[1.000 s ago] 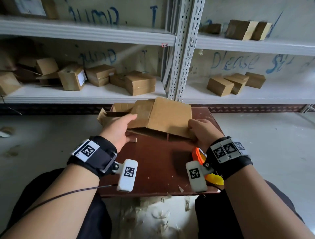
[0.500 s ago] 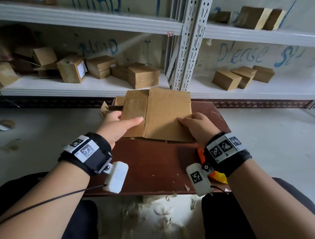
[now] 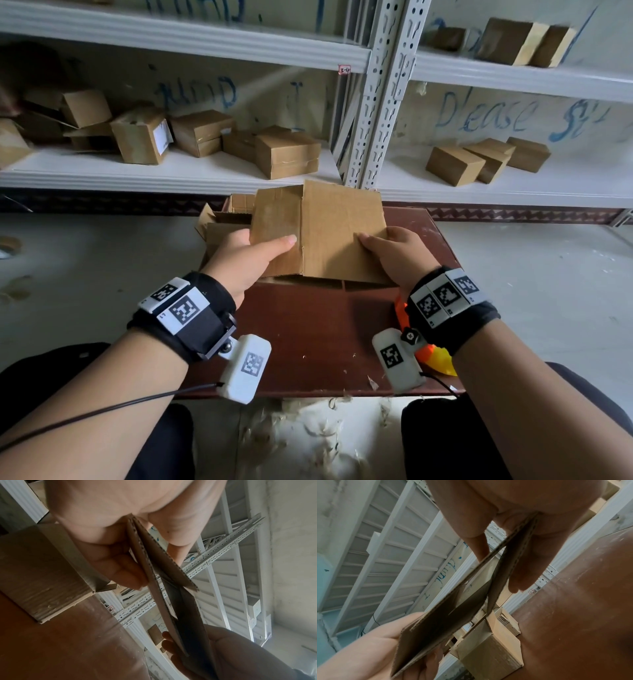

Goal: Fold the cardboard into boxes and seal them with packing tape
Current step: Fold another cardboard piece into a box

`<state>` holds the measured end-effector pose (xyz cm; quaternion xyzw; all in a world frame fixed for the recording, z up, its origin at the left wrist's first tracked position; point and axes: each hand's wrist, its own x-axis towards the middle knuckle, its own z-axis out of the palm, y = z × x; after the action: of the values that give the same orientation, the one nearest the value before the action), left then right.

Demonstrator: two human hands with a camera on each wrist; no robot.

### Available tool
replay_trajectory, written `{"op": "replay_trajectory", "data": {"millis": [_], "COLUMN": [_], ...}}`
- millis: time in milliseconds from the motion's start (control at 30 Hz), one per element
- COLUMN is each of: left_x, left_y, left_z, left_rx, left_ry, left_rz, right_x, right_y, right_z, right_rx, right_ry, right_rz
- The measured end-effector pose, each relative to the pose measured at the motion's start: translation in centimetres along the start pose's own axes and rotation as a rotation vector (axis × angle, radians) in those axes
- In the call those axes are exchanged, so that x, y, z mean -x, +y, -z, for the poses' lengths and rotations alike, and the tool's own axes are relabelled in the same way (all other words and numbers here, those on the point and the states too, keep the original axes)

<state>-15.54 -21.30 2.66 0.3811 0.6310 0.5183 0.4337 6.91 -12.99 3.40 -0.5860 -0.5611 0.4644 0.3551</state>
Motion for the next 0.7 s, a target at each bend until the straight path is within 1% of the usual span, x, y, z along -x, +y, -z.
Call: {"op": "replay_trajectory", "data": {"millis": [100,200,300,467,567,700], "left_x": [-0.1,0.0,0.1,0.6,0.9,1.5], "left_y": [0.0,0.3,0.4,1.1,1.4,1.6], "left_z": [-0.1,-0.3,-0.7,-1.2,-1.7,-2.0], "left_rx": [0.021,0.049,0.014,-0.020,0.043,0.134], "left_ry": [0.006,-0.047,-0.106,-0.145,-0.179,-0.182], "left_rz": [0.028,0.054,0.050,0.084,0.075,0.104], "right_x": [0.2,0.6,1.0,1.6,2.0,2.3], "right_y": [-0.2,-0.5,-0.5,-0.5,-0.6,-0.3], "right_z": [-0.1,-0.4,-0.9,-2.0,-2.6,-3.0], "right_rx": [0.003,-0.004,-0.030,-0.058,-0.064,-0.058], "right_ry": [-0.014,-0.050,-0.076,-0.023,-0.008,-0.047], "right_rz": [-0.007,-0.015,-0.025,0.038,0.044,0.060]}}
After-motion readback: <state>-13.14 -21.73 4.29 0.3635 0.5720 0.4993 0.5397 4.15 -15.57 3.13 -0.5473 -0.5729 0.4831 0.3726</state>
